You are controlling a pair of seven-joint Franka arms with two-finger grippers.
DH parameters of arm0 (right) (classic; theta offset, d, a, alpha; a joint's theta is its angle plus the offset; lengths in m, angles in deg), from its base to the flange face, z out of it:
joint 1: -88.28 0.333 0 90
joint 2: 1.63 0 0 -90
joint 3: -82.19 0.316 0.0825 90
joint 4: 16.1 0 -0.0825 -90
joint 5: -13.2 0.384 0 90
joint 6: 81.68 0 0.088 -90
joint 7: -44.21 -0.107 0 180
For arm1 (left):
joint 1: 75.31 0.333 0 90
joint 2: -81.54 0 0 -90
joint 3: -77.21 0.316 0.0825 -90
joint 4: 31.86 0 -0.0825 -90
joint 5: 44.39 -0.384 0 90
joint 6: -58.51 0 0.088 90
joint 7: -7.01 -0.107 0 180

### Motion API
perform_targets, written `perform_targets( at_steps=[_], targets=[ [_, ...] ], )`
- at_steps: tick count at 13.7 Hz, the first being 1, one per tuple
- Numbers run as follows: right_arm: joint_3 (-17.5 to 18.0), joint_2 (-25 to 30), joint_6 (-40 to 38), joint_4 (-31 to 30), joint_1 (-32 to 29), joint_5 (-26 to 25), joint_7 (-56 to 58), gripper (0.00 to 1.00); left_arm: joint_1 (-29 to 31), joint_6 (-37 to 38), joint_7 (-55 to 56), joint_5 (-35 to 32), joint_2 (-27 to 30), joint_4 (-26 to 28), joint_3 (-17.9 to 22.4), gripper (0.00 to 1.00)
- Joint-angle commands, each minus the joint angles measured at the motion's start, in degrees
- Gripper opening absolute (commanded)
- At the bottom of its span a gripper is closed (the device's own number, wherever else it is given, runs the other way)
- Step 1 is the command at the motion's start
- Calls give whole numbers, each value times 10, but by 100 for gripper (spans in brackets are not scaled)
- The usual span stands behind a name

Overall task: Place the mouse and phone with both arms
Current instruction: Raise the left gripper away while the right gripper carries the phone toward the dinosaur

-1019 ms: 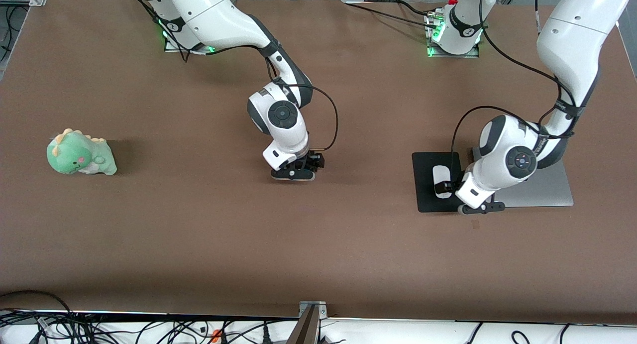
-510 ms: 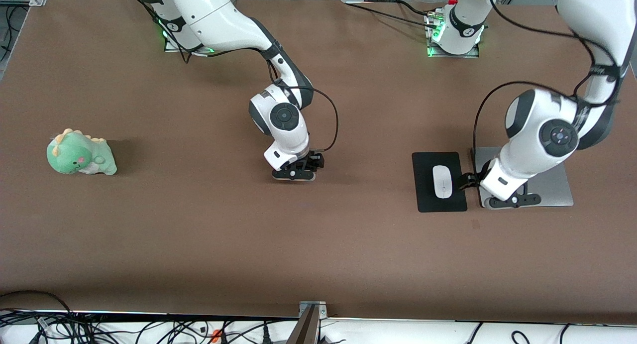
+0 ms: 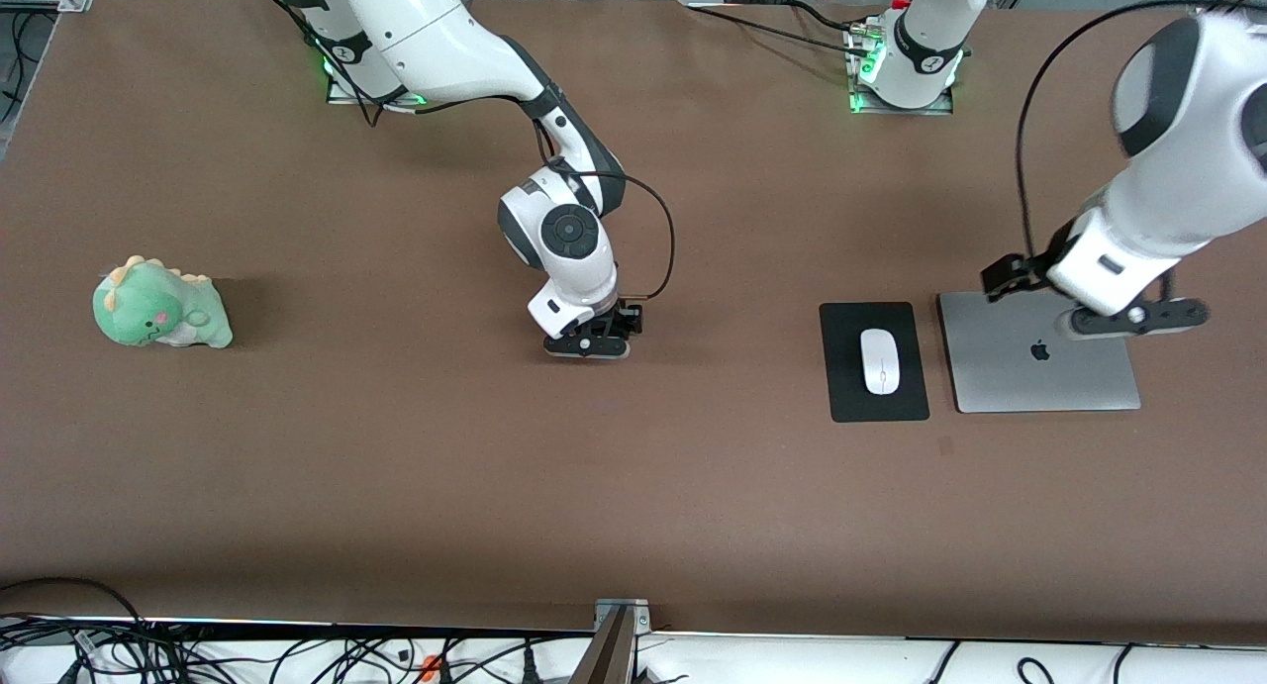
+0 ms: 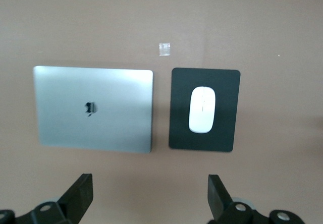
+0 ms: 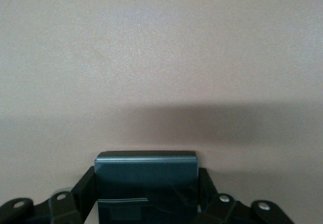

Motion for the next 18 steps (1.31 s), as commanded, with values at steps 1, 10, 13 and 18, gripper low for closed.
perform_targets(
  at_steps=[1, 10, 13, 18],
  targets=[
    [-6, -8, 1, 13, 6, -1, 2, 57, 6, 77, -22, 12, -9, -73, -4, 100],
    [-3, 16, -204, 112, -92, 11, 144, 32, -63, 114, -32, 30, 66, -71, 62, 100],
    [-10, 38, -239, 99, -132, 46, 220, 31, -174, 115, -37, 40, 70, -66, 192, 100],
    [-55, 106, -185, -38, -175, 45, 303, 29, -231, 95, -38, 63, 85, -30, 269, 100]
  ],
)
